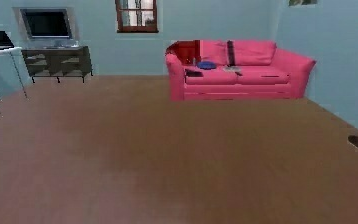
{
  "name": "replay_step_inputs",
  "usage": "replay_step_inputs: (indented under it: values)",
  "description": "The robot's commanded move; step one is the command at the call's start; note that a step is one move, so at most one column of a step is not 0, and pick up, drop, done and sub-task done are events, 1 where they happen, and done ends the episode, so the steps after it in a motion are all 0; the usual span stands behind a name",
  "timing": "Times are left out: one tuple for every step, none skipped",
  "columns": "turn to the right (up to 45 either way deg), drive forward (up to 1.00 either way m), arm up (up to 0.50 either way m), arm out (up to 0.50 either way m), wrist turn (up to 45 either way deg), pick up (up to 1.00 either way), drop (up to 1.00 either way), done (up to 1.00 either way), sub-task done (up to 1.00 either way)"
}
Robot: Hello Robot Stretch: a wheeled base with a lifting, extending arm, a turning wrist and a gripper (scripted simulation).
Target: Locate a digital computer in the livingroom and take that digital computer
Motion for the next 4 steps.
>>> replay_step_inputs:
  values:
    - [0.0,0.40,0.00,0.00,0.0,0.00,0.00,0.00,0.00]
    - [-39.0,0.00,0.00,0.00,0.0,0.00,0.00,0.00,0.00]
    - [0.0,1.00,0.00,0.00,0.0,0.00,0.00,0.00,0.00]
    - [0.0,1.00,0.00,0.00,0.0,0.00,0.00,0.00,0.00]
